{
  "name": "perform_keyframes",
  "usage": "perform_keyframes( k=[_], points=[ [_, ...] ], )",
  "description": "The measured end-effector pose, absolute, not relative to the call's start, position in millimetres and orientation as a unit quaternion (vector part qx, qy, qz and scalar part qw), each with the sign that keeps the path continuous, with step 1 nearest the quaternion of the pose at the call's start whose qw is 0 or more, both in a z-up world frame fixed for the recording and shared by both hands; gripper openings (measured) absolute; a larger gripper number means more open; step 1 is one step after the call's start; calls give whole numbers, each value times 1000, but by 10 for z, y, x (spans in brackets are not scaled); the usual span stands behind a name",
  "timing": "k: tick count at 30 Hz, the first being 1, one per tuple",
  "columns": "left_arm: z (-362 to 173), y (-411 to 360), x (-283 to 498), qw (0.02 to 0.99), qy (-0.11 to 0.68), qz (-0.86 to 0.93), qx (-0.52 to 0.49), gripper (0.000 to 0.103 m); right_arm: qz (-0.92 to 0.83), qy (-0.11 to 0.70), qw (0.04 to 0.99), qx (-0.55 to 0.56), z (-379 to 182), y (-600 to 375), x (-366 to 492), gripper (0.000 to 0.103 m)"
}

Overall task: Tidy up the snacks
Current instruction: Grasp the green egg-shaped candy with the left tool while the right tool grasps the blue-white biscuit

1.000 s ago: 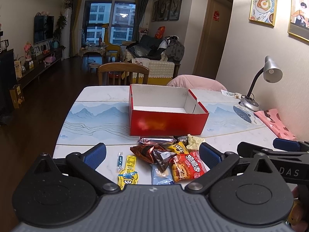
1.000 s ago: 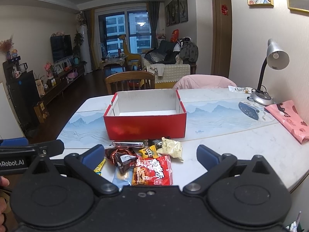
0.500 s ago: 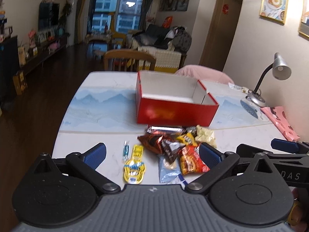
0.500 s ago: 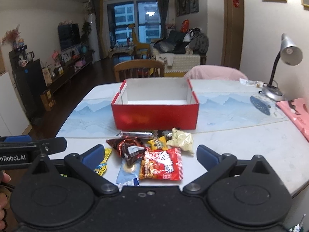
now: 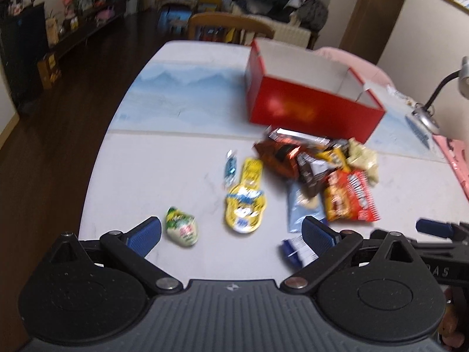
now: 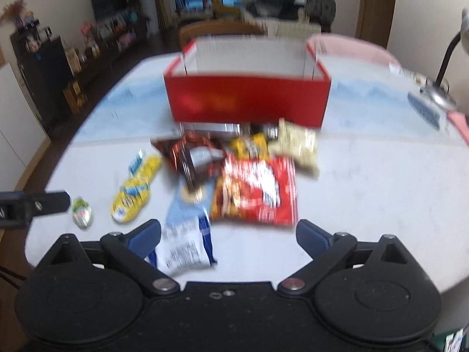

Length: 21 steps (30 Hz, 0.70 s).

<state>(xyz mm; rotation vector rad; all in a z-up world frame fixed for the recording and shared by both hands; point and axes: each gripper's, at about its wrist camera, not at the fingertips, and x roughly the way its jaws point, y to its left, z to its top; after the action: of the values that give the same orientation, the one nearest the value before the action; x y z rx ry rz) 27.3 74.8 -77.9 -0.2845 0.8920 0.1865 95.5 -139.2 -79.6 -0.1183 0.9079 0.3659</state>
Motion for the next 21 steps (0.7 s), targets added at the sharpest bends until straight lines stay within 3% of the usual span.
perform_keyframes(
  k=[5, 8, 17, 21],
  points=[
    [-986, 938, 270, 873, 451, 116, -143, 102, 210, 460, 858, -86, -1041, -1260, 918, 98],
    [-1110, 1085, 303, 863, 459, 138, -160, 93, 232, 467, 847, -100, -1141, -1147, 920, 98],
    [-1364, 1153, 485, 856, 472, 159, -141, 91, 270, 469, 829, -142, -1406, -856, 1012, 100],
    [-1439, 1167, 566, 853, 478, 160, -134, 84, 267, 474, 824, -156, -1518, -812, 1059, 100]
  ],
)
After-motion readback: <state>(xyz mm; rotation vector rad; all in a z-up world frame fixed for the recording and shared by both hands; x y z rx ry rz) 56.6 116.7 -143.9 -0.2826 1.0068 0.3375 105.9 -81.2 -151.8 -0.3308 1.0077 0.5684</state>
